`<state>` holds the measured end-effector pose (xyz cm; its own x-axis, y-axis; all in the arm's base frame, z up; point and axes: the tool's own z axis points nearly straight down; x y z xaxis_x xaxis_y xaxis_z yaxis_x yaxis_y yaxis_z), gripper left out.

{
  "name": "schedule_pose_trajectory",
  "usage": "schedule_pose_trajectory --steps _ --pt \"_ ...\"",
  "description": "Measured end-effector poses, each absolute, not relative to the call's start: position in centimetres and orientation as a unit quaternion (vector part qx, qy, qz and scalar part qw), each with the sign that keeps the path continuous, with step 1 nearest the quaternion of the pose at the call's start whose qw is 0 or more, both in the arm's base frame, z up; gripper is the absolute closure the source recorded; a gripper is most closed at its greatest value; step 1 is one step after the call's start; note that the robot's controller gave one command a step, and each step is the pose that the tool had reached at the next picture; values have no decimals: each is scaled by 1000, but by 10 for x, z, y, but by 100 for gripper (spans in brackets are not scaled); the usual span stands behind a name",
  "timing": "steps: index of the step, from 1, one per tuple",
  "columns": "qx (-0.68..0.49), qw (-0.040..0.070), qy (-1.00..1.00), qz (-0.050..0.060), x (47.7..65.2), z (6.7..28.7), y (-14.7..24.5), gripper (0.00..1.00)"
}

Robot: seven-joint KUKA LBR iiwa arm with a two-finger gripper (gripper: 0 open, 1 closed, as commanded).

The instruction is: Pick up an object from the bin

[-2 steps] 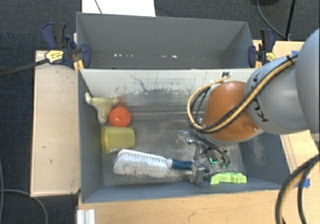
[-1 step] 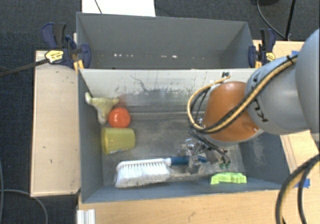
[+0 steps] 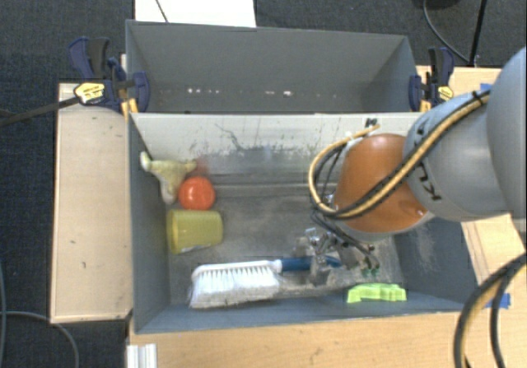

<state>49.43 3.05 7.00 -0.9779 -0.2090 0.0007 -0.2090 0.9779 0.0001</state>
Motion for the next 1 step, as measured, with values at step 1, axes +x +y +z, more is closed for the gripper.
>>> schedule_pose_trajectory --steps 1 --pt "85 -1 -996 0 510 70 37 100"
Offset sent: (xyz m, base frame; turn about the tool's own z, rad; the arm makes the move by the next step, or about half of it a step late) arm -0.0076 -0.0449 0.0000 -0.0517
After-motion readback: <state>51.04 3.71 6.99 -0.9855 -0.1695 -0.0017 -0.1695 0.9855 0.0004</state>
